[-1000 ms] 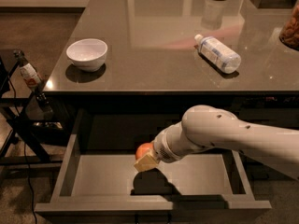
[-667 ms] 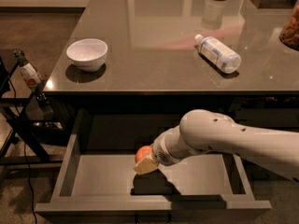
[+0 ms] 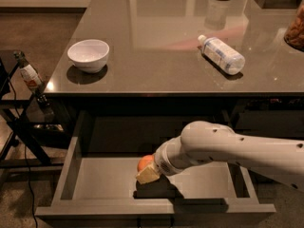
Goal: Place orange into top drawer
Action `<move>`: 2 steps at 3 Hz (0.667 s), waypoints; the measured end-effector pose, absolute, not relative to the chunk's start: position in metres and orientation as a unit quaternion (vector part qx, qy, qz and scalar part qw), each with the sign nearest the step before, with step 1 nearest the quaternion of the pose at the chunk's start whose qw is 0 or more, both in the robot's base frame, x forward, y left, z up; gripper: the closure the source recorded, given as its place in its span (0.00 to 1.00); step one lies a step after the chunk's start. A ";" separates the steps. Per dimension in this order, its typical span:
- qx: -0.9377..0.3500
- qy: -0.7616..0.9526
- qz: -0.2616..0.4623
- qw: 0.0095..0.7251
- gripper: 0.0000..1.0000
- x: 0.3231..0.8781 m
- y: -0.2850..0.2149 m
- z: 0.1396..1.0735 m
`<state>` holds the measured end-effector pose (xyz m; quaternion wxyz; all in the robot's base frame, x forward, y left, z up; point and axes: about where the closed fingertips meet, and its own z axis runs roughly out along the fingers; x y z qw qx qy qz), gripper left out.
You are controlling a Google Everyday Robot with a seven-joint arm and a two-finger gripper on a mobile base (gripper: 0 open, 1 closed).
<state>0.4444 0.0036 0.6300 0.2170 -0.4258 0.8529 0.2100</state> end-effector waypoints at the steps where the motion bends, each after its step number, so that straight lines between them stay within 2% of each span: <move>1: -0.417 0.855 0.220 0.215 1.00 0.440 0.005 0.619; 2: -0.404 0.853 0.243 0.223 1.00 0.439 0.011 0.613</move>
Offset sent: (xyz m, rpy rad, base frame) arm -0.0067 0.0114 -0.0240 0.1366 0.0422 -0.0462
